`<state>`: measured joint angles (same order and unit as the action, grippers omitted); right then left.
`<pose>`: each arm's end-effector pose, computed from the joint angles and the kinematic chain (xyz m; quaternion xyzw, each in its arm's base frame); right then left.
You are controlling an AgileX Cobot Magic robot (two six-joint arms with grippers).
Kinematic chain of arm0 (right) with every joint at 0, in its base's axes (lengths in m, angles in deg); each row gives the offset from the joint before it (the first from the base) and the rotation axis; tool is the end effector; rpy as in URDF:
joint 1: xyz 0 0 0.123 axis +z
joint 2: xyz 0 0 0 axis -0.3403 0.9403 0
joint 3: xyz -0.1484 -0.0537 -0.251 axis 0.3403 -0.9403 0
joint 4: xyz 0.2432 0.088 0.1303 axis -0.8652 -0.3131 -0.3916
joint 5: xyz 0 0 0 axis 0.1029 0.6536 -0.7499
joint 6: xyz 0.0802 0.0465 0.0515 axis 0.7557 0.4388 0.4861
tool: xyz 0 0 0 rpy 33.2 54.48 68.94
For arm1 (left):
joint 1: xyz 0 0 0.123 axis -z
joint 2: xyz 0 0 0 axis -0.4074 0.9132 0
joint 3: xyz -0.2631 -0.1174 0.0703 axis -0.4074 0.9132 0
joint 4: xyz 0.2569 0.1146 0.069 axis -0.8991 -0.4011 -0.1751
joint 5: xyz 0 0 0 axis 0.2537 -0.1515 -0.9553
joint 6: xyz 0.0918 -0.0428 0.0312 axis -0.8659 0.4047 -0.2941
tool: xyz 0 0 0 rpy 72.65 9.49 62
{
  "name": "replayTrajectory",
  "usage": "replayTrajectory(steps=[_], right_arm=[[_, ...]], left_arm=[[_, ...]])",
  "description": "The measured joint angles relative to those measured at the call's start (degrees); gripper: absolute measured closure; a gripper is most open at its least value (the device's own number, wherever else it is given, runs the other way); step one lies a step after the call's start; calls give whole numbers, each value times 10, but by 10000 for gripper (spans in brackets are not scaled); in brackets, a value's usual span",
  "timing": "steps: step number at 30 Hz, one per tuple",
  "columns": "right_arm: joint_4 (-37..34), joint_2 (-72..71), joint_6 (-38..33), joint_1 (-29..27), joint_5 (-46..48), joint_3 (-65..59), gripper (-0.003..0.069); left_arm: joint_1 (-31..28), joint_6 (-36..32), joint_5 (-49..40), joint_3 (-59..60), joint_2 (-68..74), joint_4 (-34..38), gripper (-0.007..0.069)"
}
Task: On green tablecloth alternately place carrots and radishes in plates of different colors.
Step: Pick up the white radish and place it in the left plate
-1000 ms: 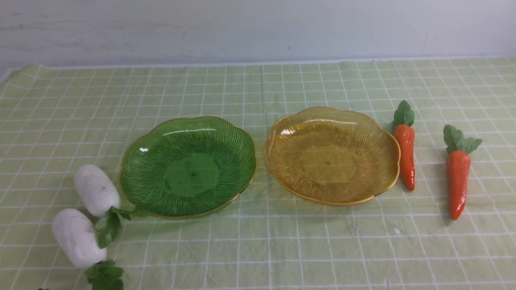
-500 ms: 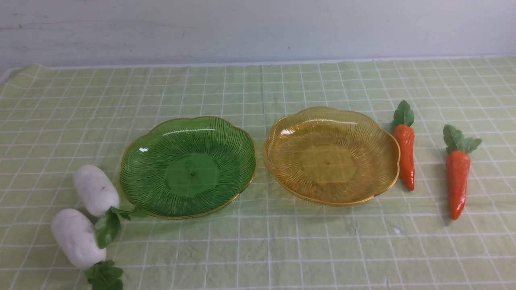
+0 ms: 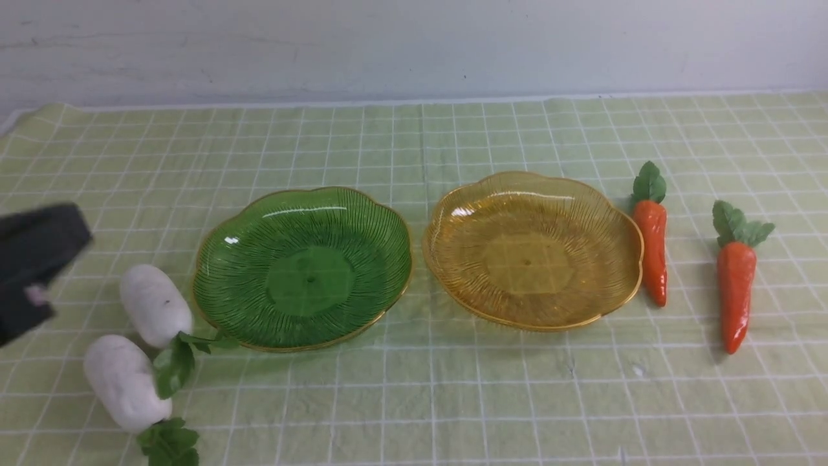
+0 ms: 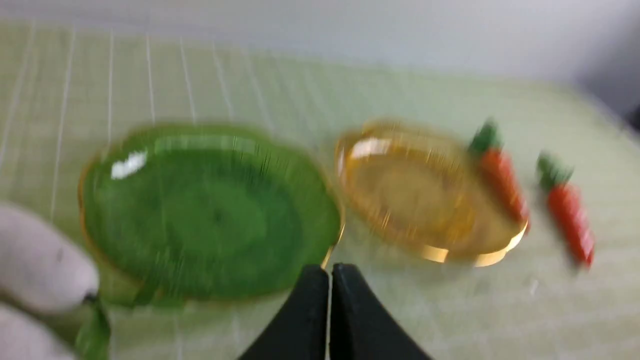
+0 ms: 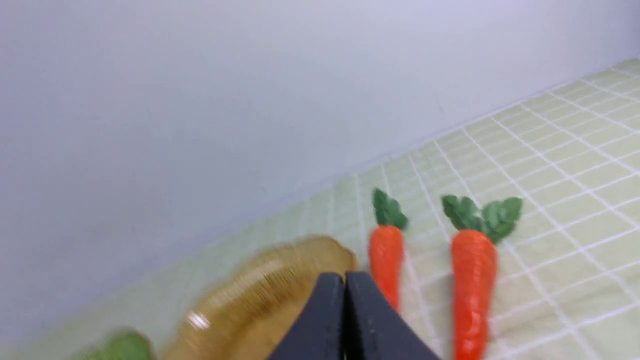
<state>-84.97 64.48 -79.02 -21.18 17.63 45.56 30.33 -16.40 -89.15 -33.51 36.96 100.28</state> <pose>0.0983 0.0040 0.1937 0.1836 0.6929 0.2027 0.6671 0.1794 -0.0486 0.3505 0.0336 0.8675 -0.1885 0.4591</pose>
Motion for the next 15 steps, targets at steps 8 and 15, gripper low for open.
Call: replayTrajectory(steps=[8,15], right_arm=[[-163,0,7,0,-73,0,673],[-146,58,-95,0,71,126,673]], left_arm=[[-26,95,-72,-9,181,-130,631],[-192,102,-60,-10,251,-91,618]])
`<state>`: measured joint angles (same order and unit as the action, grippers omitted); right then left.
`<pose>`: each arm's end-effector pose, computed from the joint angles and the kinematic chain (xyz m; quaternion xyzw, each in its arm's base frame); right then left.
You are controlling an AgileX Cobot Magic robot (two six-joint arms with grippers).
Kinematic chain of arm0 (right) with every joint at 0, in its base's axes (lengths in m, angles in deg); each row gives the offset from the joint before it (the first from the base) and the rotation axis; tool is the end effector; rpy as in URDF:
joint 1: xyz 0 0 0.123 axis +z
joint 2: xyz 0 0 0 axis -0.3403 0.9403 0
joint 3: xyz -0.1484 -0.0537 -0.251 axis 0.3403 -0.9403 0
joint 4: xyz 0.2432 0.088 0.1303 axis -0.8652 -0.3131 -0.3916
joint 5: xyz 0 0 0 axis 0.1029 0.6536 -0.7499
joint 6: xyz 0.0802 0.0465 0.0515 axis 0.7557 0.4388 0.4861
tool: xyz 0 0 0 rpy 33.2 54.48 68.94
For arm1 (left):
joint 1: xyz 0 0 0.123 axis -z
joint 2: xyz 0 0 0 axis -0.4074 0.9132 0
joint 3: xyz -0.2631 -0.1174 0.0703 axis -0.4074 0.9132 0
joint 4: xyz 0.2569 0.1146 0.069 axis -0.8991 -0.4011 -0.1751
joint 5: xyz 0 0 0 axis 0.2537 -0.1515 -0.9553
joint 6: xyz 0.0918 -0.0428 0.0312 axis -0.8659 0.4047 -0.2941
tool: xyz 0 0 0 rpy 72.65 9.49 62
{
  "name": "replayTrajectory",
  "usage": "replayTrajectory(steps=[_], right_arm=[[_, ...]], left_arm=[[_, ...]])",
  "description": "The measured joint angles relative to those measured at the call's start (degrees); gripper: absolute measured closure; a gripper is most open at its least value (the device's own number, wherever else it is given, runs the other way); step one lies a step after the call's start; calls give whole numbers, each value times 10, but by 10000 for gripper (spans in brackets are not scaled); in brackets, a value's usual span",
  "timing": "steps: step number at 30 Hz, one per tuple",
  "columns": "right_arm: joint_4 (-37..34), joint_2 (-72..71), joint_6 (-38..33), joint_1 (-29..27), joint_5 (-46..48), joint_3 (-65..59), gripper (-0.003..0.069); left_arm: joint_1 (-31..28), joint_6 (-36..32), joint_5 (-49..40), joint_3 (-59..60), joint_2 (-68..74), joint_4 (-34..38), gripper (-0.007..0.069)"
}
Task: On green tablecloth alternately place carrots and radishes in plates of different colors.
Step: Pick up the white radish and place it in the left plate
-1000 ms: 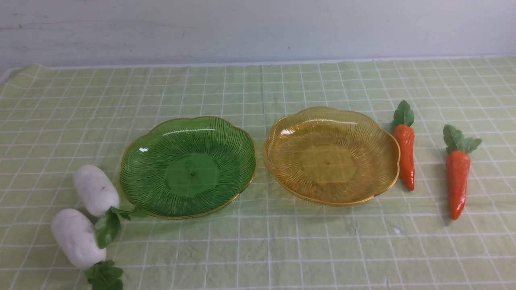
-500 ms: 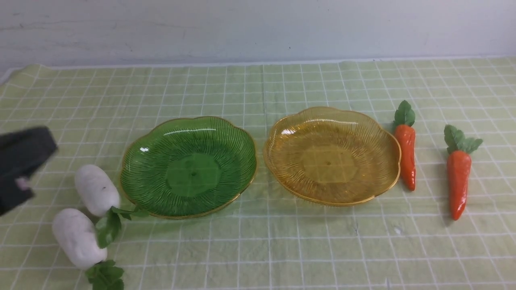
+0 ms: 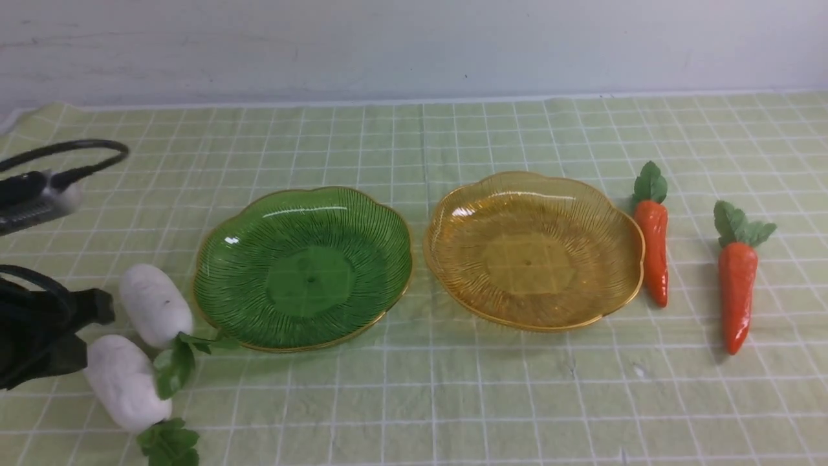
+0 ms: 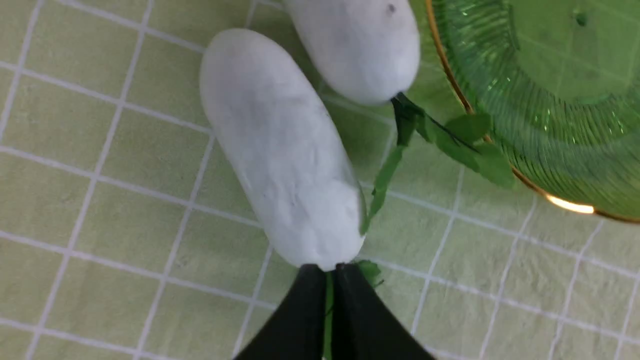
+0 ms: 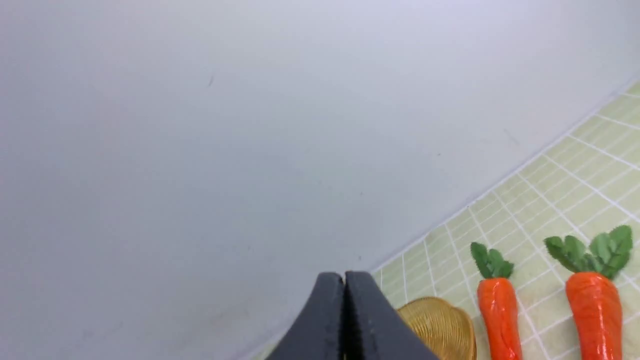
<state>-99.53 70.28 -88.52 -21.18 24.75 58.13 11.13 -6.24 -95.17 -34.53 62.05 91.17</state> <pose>0.0956 0.0157 0.2617 0.1664 0.6805 0.2688 0.6611 0.2529 0.0371 0.2485 -0.1911 0.9501 -0.0926 0.2287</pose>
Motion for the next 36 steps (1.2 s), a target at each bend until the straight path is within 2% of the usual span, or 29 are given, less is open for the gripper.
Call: replayTrajectory(steps=[4,7,12,16,18,21,24,26,27,31,33,36], right_arm=[[36,146,-67,0,132,113,673],[45,231,-115,0,197,174,673],[34,329,-185,0,258,214,673],[6,371,-221,0,276,217,673],[-7,378,-232,0,275,217,673],[-15,394,-232,0,273,224,673],[38,438,-177,0,297,272,673],[124,485,-110,0,328,326,673],[167,505,-68,0,345,350,673],[384,609,106,0,402,449,673],[441,663,157,0,415,478,673],[458,741,173,0,412,514,669]], left_arm=[[-26,-54,31,0,49,57,603],[-27,-79,53,0,78,83,558],[-28,-87,90,-2,129,99,396],[-28,-87,114,-2,173,112,207],[-28,-87,128,-2,196,125,125],[-28,-87,144,-4,223,143,48],[-28,-87,146,-5,253,149,46],[-28,-87,141,-6,264,149,138],[-28,-87,139,-7,265,148,160],[-28,-87,108,-10,258,118,158],[-28,-87,80,-8,232,85,158],[-28,-88,53,-14,161,84,158]])
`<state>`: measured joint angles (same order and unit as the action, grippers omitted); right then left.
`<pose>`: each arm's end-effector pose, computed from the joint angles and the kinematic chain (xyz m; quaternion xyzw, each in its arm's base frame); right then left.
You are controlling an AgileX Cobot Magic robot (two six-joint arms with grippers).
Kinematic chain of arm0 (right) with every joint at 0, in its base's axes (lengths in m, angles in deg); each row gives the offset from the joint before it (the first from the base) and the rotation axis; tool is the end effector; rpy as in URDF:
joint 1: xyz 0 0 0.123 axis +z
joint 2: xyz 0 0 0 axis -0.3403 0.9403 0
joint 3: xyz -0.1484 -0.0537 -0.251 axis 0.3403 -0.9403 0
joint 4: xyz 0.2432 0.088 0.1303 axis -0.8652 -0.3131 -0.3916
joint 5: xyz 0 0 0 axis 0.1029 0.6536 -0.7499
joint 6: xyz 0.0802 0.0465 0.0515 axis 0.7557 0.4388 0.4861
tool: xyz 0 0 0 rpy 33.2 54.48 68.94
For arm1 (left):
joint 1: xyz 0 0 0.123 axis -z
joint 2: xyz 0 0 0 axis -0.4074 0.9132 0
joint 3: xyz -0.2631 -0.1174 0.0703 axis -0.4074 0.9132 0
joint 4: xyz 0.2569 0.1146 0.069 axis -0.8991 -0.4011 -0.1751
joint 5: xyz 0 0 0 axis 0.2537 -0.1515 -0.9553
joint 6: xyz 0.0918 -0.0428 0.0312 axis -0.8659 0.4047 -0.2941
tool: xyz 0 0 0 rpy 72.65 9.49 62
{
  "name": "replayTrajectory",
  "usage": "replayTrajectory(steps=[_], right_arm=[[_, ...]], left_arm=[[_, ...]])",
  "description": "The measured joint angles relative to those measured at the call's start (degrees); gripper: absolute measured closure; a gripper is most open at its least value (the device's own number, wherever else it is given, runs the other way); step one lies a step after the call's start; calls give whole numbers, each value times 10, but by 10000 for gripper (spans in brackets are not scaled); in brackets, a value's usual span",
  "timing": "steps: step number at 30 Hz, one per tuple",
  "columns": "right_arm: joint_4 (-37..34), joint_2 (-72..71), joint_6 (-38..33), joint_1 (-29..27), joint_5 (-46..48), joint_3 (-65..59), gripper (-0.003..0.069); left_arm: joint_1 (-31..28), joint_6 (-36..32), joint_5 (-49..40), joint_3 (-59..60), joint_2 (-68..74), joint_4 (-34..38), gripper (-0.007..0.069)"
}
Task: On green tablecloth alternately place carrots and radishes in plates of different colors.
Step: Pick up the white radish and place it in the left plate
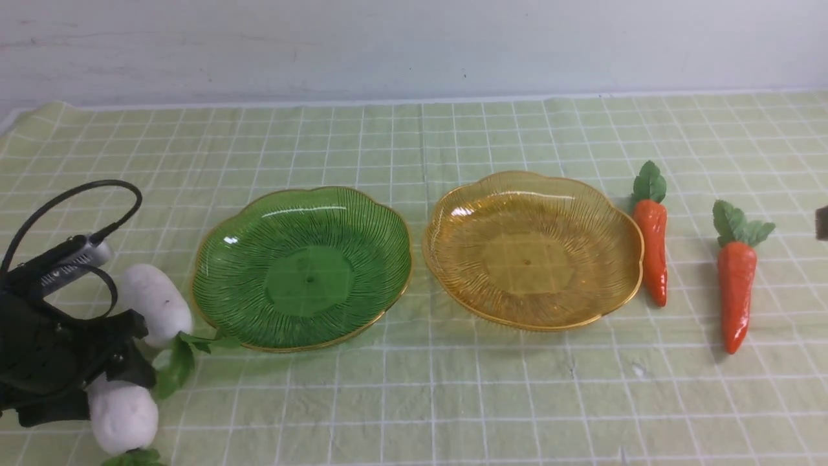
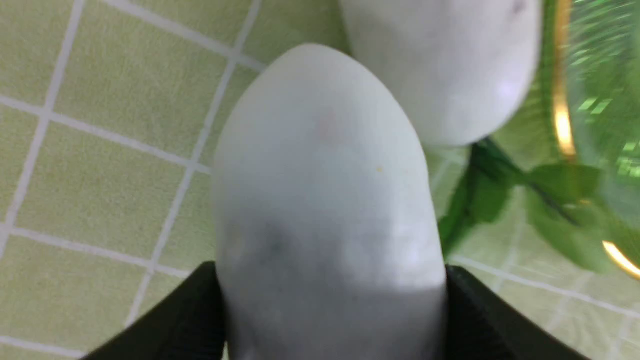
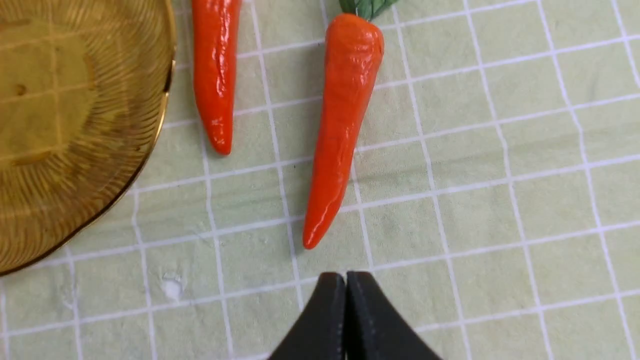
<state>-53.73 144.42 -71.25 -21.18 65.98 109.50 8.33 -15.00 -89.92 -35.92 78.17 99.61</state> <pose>0.3105 -0.0082 0.2802 0.0866 0.9758 0.0071 0.2007 0.2932 0.0531 0.1844 -0.2071 0.9561 -0.1266 0.1643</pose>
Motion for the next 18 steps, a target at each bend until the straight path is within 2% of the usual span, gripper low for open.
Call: replayTrajectory(steps=[4,8,10,13,15,18], right_arm=[[-2,117,-7,-1,-19,49,574],[-8,208,-6,-15,-33,99,389],[-15,245,1,-24,-36,123,288],[-29,293,7,-29,-40,148,188],[-43,325,7,-29,-44,167,138],[-59,367,0,-29,-53,183,112]], left_arm=[[0,-20,-81,-61,-71,20,158],[29,-62,-109,-142,-74,34,158],[60,-74,-105,-175,-61,43,158],[114,-76,-73,-211,-28,53,158],[148,-78,-47,-230,4,54,158],[182,-78,-9,-252,55,48,158]])
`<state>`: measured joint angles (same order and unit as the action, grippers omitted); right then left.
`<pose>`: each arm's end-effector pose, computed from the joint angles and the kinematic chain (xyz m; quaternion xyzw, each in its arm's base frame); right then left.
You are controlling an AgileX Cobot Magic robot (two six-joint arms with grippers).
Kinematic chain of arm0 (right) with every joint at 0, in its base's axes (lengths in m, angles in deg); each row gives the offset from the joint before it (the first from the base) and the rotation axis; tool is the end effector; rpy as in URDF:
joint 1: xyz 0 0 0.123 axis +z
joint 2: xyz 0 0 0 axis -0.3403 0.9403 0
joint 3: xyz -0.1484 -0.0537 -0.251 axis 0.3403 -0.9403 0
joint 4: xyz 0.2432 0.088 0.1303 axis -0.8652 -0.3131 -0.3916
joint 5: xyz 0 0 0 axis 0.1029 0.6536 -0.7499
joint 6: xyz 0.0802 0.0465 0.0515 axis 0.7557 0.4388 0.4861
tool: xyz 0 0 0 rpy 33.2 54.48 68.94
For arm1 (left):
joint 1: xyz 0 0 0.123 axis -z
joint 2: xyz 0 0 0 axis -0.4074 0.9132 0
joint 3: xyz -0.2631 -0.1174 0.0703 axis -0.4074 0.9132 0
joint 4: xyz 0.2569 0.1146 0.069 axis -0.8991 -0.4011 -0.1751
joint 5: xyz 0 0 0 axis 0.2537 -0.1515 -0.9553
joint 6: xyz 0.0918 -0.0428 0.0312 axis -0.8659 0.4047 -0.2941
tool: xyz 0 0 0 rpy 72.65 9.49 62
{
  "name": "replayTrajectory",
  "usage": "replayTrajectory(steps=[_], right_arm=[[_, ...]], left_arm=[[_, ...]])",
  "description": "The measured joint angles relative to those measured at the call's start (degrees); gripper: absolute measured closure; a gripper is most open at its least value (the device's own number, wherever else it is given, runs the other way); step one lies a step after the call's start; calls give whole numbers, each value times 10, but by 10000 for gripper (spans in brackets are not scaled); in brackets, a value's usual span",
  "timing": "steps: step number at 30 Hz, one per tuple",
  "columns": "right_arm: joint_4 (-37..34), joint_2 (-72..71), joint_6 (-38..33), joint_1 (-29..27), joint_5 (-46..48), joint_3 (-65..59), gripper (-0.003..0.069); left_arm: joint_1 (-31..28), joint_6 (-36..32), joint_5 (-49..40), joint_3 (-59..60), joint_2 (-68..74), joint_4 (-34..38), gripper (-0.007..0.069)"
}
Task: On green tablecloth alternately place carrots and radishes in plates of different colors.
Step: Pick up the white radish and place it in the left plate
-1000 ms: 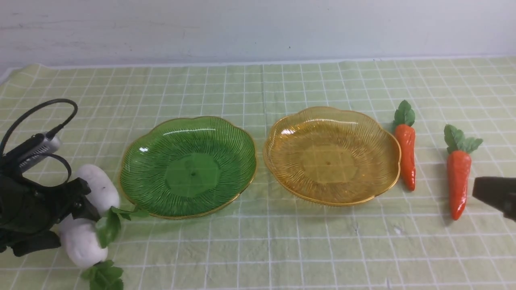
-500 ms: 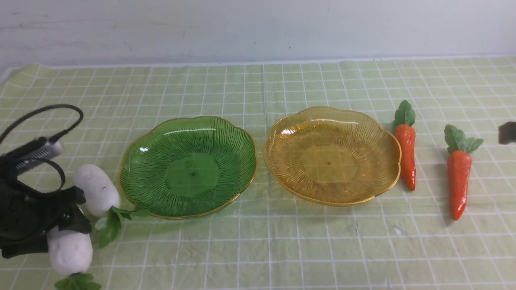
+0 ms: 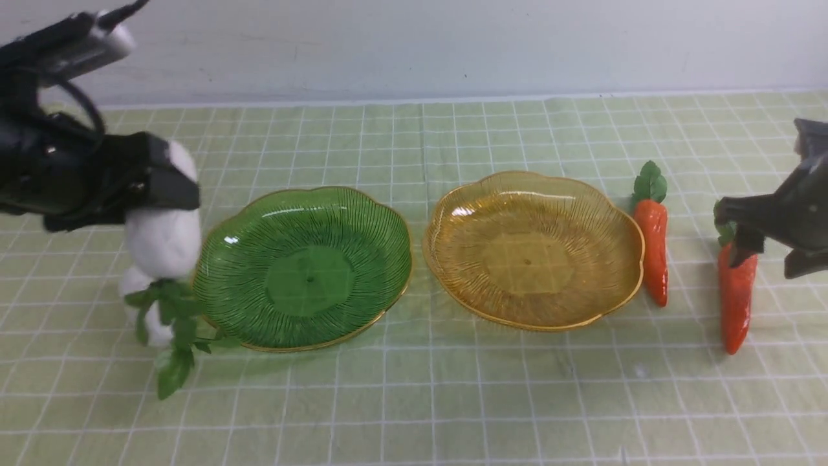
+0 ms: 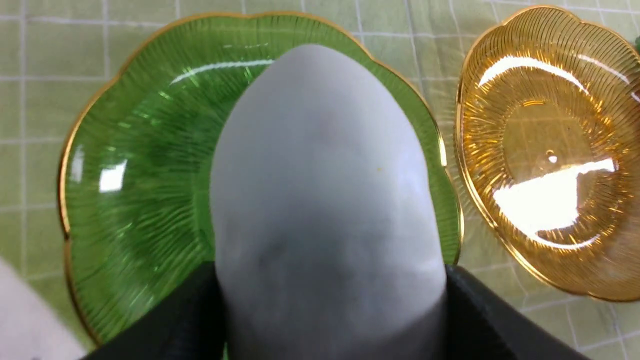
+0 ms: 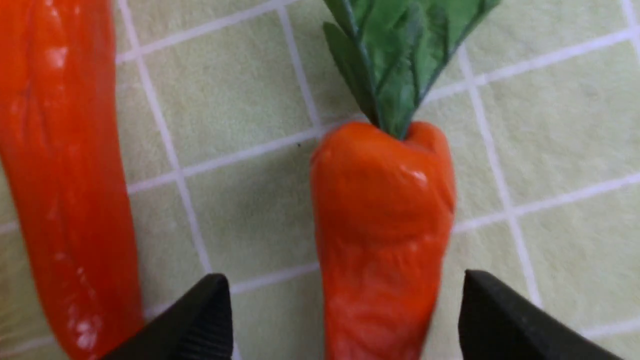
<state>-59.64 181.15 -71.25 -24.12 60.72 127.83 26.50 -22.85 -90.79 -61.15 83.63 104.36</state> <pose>0.4397 -0.0253 0.1370 0.1416 0.9854 0.0398 0.0855 0.3848 -0.0507 0.2948 0.0168 0.9327 -0.1803 0.3118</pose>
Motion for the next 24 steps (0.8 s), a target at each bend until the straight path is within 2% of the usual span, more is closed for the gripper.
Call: replayTrajectory(steps=[2,4,6,9,14,17,20,22,23,24], right_arm=[[-1,24,-6,0,2,6,160],[0,26,-7,0,3,10,303],[-1,26,-8,0,12,12,403],[-5,3,-9,-1,26,13,396],[-61,-69,-41,10,31,20,393],[-132,-101,-98,35,19,28,393],[-226,-85,-157,76,13,44,393],[-256,-49,-175,101,16,58,393],[-260,-29,-178,113,22,70,393],[-262,-9,-180,119,30,83,393]], left_arm=[[14,1,19,-20,50,-6,158],[20,5,28,-36,90,-8,158],[21,14,32,-47,118,-9,158],[22,30,32,-54,147,-11,154],[22,53,29,-54,173,-29,34],[22,53,17,-59,173,-45,-36],[21,53,-27,-83,171,-65,-57],[13,64,-89,-109,167,-79,-24],[6,73,-136,-125,161,-91,47],[-2,78,-174,-134,153,-107,160]])
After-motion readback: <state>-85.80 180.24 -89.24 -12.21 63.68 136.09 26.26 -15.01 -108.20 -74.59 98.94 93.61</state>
